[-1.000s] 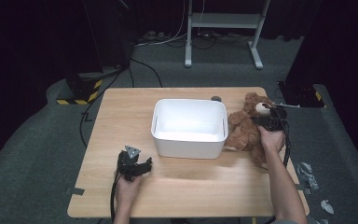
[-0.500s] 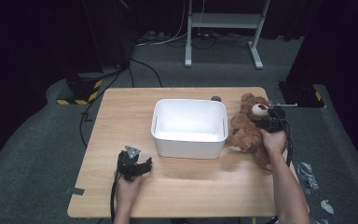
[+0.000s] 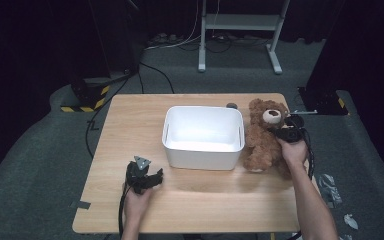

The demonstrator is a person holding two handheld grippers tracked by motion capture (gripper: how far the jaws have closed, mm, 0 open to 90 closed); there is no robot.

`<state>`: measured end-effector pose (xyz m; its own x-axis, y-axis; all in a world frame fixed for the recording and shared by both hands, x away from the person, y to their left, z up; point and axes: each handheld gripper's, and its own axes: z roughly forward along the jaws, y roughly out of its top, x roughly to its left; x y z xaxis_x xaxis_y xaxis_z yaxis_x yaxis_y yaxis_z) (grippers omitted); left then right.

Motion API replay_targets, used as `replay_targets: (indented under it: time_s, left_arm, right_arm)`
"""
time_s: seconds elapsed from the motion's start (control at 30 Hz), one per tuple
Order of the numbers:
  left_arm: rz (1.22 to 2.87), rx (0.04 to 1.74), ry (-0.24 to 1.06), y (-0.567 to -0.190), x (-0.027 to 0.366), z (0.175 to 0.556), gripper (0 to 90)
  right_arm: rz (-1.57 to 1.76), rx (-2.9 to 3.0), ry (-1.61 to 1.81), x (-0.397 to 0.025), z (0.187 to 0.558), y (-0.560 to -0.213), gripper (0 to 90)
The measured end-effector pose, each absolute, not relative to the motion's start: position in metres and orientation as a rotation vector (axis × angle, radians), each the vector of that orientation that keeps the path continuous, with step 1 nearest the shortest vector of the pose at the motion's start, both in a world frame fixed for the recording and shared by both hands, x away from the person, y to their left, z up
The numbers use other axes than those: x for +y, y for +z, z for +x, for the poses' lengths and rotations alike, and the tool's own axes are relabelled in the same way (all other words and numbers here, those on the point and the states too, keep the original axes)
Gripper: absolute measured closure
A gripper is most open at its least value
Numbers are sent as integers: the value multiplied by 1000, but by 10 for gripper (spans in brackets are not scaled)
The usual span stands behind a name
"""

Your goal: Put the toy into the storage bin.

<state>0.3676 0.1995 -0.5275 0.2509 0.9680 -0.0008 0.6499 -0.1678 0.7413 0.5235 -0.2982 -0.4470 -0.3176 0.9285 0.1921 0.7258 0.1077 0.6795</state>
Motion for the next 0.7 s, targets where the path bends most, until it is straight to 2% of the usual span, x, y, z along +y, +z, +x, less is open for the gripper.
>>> replay_targets:
  time_s: [0.7]
  left_arm:
    - [1901,1452,643,-528,197,367,243]
  right_arm:
    - [1405,2061,1295,-313,468,-419,749]
